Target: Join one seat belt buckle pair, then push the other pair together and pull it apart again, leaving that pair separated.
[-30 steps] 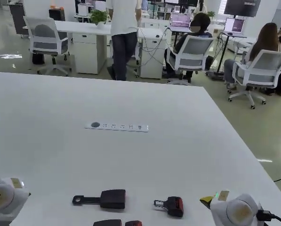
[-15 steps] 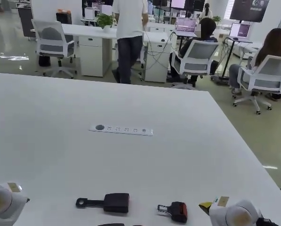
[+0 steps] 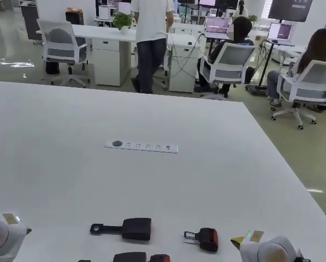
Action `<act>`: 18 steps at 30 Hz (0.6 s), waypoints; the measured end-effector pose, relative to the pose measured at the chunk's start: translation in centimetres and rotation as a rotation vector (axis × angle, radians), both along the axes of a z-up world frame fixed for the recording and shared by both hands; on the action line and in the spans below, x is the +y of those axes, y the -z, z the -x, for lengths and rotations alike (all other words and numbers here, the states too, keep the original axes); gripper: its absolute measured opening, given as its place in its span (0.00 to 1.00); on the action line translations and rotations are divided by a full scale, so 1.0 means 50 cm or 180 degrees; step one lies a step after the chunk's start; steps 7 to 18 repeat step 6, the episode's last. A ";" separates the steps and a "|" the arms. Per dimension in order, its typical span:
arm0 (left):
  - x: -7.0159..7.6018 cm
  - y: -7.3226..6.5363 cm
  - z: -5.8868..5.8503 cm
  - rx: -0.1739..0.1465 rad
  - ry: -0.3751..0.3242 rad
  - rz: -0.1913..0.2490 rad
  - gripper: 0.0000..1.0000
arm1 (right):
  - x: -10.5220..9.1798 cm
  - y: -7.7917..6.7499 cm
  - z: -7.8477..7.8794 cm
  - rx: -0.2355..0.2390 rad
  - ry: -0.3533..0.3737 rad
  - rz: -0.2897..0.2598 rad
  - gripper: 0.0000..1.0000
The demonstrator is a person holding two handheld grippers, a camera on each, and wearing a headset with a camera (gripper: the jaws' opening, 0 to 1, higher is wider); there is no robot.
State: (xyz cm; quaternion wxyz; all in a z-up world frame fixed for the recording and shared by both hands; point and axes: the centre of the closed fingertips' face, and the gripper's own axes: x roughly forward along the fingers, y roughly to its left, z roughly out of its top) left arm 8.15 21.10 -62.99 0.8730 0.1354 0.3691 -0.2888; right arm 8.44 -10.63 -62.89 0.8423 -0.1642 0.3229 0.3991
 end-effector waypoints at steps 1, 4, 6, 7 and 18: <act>-0.004 0.003 0.003 0.0003 -0.0004 0.0015 1.00 | 0.000 0.001 0.002 0.0007 -0.0002 0.0003 0.99; -0.007 0.007 0.013 0.0007 0.0006 0.0009 1.00 | 0.002 0.001 0.005 0.0005 -0.0006 0.0001 0.99; -0.011 0.009 0.019 0.0015 0.0023 0.0004 1.00 | 0.003 0.002 0.006 0.0005 0.0010 -0.0010 0.99; -0.011 0.009 0.019 0.0015 0.0023 0.0004 1.00 | 0.003 0.002 0.006 0.0005 0.0010 -0.0010 0.99; -0.011 0.009 0.019 0.0015 0.0023 0.0004 1.00 | 0.003 0.002 0.006 0.0005 0.0010 -0.0010 0.99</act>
